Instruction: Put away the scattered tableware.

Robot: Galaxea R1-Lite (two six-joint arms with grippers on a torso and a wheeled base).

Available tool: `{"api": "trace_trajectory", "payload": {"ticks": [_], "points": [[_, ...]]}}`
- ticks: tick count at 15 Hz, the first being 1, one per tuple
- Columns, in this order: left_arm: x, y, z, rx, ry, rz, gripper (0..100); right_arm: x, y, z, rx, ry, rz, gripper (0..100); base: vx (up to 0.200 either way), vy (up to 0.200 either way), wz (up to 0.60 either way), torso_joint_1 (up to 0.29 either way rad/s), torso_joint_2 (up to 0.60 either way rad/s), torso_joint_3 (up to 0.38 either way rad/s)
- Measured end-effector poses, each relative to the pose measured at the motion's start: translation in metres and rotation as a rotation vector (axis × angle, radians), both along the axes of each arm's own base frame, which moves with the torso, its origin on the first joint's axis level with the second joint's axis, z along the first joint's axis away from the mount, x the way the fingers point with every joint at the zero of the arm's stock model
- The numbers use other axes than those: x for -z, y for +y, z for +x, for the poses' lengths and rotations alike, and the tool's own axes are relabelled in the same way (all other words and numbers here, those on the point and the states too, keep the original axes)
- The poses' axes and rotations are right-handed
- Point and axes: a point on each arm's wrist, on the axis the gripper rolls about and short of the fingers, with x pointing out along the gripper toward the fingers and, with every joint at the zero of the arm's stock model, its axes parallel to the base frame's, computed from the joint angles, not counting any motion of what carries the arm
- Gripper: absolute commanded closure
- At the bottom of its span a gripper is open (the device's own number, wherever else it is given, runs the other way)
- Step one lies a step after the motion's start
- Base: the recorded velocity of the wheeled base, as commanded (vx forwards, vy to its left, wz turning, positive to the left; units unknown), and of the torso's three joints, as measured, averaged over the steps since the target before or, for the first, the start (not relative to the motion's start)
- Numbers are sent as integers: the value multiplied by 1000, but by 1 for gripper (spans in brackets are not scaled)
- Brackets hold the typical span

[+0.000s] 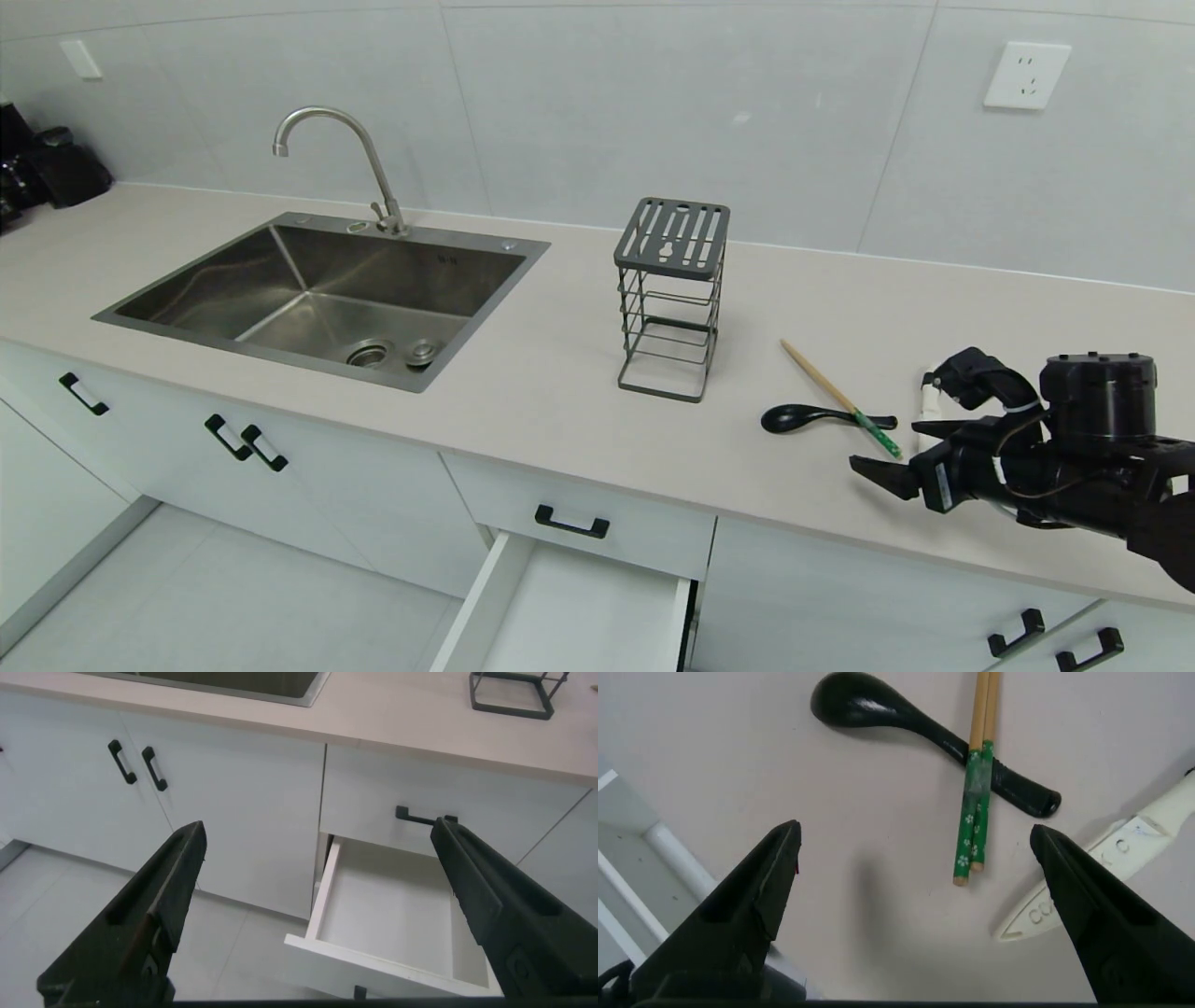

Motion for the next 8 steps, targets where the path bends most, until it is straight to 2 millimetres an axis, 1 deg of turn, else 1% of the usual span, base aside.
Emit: {"api": "trace_trajectory", "payload": {"ticks": [2,8], "points": [[0,0,0,0,0,0,0,2,1,9,13,1,-4,0,0,0,0,0,0,0],[0,0,0,1,0,0,0,20,3,30,47,40,-20,0,0,0,0,0,0,0]]}}
